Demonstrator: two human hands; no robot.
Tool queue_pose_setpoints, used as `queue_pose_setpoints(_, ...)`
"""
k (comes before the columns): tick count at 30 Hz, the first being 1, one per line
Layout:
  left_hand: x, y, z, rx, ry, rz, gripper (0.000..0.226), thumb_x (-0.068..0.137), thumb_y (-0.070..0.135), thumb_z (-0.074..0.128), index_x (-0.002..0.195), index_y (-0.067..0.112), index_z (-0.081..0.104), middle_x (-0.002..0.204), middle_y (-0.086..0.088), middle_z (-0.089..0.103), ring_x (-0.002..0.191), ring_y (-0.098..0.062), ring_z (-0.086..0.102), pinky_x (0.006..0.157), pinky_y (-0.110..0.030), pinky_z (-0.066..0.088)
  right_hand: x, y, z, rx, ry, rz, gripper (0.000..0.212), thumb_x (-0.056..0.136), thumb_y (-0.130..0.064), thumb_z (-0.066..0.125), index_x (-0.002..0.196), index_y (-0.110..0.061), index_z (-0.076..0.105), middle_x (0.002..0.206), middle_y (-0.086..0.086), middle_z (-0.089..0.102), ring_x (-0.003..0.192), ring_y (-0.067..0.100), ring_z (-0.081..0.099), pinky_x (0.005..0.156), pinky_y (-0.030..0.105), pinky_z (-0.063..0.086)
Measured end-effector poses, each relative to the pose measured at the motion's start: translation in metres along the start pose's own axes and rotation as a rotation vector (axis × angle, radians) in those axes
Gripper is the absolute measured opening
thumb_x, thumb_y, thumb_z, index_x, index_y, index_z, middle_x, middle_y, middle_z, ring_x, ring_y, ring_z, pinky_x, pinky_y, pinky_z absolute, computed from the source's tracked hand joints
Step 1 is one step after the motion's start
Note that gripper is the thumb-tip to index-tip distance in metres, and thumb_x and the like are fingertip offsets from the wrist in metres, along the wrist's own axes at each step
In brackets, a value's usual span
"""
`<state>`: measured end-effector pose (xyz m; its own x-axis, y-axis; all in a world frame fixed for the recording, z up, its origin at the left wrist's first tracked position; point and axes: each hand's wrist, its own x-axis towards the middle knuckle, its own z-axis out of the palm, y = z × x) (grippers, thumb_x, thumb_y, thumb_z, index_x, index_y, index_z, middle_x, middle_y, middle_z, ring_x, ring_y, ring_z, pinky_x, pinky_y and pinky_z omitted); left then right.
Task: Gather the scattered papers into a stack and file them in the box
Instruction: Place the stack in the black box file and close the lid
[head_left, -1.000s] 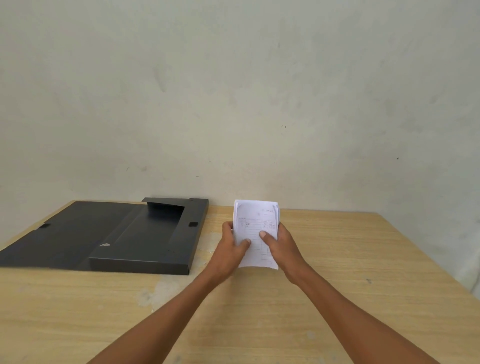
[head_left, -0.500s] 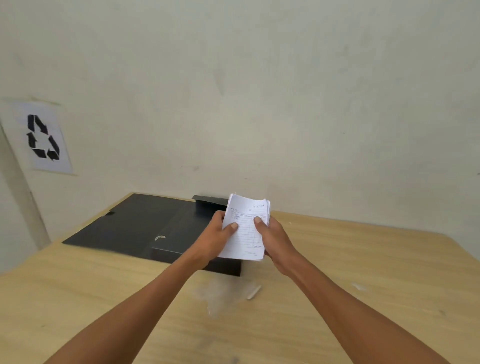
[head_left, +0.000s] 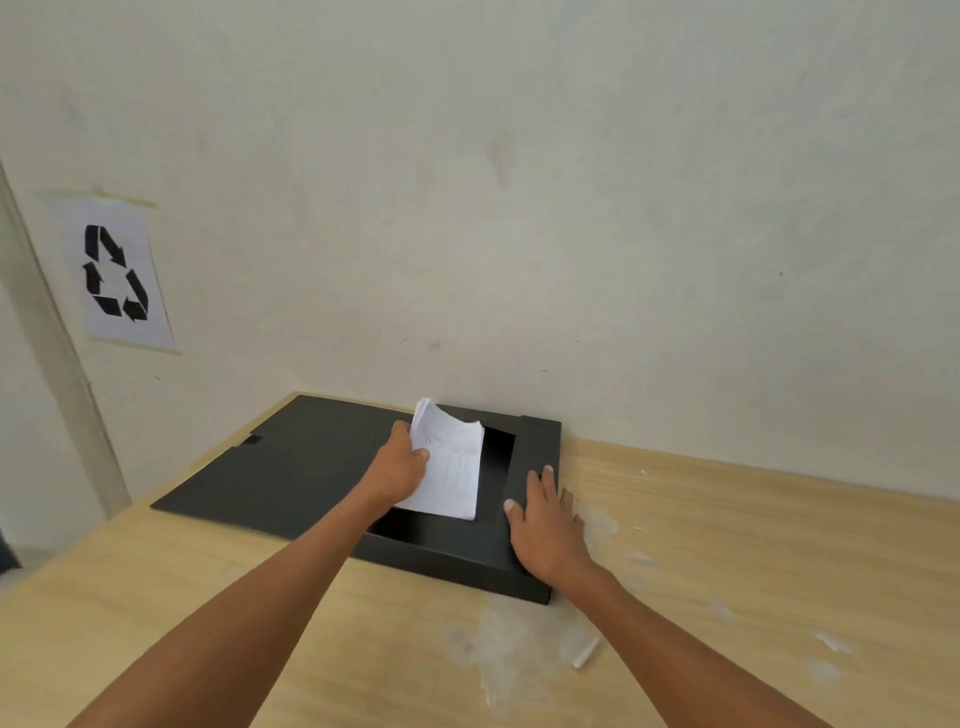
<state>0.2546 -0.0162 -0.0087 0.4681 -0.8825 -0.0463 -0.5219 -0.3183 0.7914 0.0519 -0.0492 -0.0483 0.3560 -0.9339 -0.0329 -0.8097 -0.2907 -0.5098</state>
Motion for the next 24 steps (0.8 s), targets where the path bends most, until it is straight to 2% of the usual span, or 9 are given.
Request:
queue_pose_setpoints(3,0.014,-0.003,0.02,0.088,-0.07,-0.034,0.034,0.107,0.018,0.042,0.139,0.007,0.035,0.114,-0.006,0.051,0.096,-0.022,0.057,0.085,-0.039,0.056,-0.002,0.002,0.006,-0.066,0.031,-0.006,0.061,0.107,-0.041,0.023,0.16,-0.018,0.004,0.168,0.004,-0.011,0.153,0.037,-0.007,0.122,0.053,0.004)
queue_pose_setpoints(7,0.025,0.005,0.041,0.086,-0.139,-0.086,0.045,0.107,0.019,0.043,0.148,0.005,0.032,0.12,-0.01,0.052,0.102,-0.024,0.054,0.083,-0.036,0.049,0.0,0.003,0.006,-0.106,0.042,-0.028,0.061,0.106,-0.04,0.023,0.16,-0.017,0.004,0.168,0.005,-0.01,0.153,0.037,-0.009,0.123,0.052,0.002)
queue_pose_setpoints(10,0.027,0.014,0.054,0.112,-0.196,-0.131,0.05,0.105,0.019,0.043,0.151,0.003,0.029,0.124,-0.014,0.054,0.107,-0.028,0.057,0.087,-0.038,0.052,0.0,0.002,0.009,-0.153,0.05,-0.039,0.062,0.106,-0.041,0.022,0.16,-0.017,0.004,0.168,0.007,-0.009,0.152,0.038,-0.012,0.124,0.053,0.0)
queue_pose_setpoints(12,0.026,0.019,0.064,0.214,-0.182,-0.133,0.05,0.106,0.019,0.042,0.15,0.002,0.031,0.14,-0.019,0.05,0.124,-0.033,0.053,0.101,-0.041,0.049,0.0,0.002,0.009,-0.202,0.061,-0.042,0.063,0.106,-0.043,0.021,0.16,-0.017,0.003,0.168,0.008,-0.009,0.152,0.039,-0.014,0.123,0.054,-0.002)
queue_pose_setpoints(14,0.022,0.025,0.073,0.353,-0.127,-0.145,0.05,0.106,0.023,0.043,0.15,0.002,0.032,0.151,-0.022,0.04,0.137,-0.036,0.043,0.111,-0.04,0.039,0.0,0.001,0.008,-0.25,0.065,-0.048,0.063,0.105,-0.044,0.02,0.16,-0.018,0.003,0.167,0.009,-0.01,0.151,0.039,-0.016,0.122,0.055,-0.005)
queue_pose_setpoints(21,0.022,0.026,0.085,0.423,-0.095,-0.167,0.05,0.106,0.037,0.042,0.148,0.009,0.034,0.155,-0.02,0.028,0.142,-0.035,0.033,0.114,-0.042,0.032,-0.002,-0.001,0.007,-0.285,0.063,-0.051,0.064,0.105,-0.045,0.019,0.16,-0.018,0.002,0.167,0.01,-0.011,0.151,0.04,-0.017,0.122,0.058,-0.006)
queue_pose_setpoints(24,0.021,0.023,0.072,0.415,-0.085,-0.15,0.049,0.108,0.035,0.04,0.149,0.008,0.035,0.157,-0.022,0.028,0.144,-0.038,0.031,0.116,-0.045,0.031,-0.003,-0.002,0.008,-0.29,0.066,-0.055,0.064,0.104,-0.045,0.019,0.16,-0.018,0.003,0.167,0.011,-0.01,0.15,0.04,-0.018,0.121,0.059,-0.005)
